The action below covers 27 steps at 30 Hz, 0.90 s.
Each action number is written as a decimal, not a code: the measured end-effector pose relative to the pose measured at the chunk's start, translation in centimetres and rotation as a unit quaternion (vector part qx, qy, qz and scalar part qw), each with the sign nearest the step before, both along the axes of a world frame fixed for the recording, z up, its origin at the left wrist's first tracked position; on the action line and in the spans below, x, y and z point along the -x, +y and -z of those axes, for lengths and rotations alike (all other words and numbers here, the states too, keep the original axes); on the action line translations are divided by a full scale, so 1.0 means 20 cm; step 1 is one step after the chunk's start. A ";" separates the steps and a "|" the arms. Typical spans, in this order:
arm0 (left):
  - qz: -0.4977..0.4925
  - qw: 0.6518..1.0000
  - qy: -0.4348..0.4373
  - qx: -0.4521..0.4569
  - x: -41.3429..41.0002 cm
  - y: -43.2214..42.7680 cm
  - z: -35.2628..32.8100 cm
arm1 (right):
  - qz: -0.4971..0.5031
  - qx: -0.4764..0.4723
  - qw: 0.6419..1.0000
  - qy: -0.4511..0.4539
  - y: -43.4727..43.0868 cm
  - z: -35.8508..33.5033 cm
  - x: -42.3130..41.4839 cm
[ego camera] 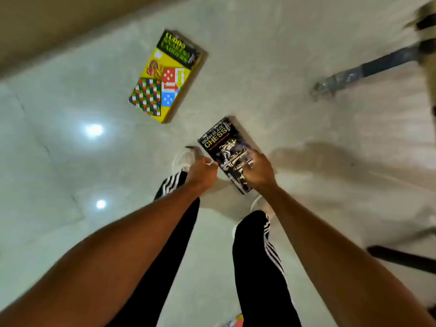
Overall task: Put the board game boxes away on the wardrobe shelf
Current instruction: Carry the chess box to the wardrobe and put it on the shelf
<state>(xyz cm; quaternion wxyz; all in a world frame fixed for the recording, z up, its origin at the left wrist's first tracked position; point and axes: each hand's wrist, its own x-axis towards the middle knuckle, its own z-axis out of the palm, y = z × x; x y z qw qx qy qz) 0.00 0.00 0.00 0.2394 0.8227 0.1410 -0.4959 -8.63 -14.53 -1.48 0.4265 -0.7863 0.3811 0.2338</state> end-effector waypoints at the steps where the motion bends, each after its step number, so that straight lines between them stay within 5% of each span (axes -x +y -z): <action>1: -0.028 1.000 0.005 -0.010 0.03 -0.02 0.11 | -0.004 -0.004 1.000 0.004 -0.02 0.12 0.00; 7: -0.177 0.981 0.050 -0.057 0.32 -0.08 0.90 | -0.077 0.059 0.992 0.082 -0.10 0.85 0.06; 14: -0.362 0.930 0.058 0.027 0.35 -0.21 0.95 | -0.056 0.019 0.995 0.085 -0.17 1.04 0.05; 21: -0.315 0.946 0.003 0.076 0.11 -0.23 0.26 | 0.008 -0.029 0.999 0.015 -0.29 0.38 -0.10; 27: -0.256 0.956 -0.049 0.133 -0.15 -0.22 -0.89 | 0.019 -0.018 0.999 -0.033 -0.33 -0.85 -0.23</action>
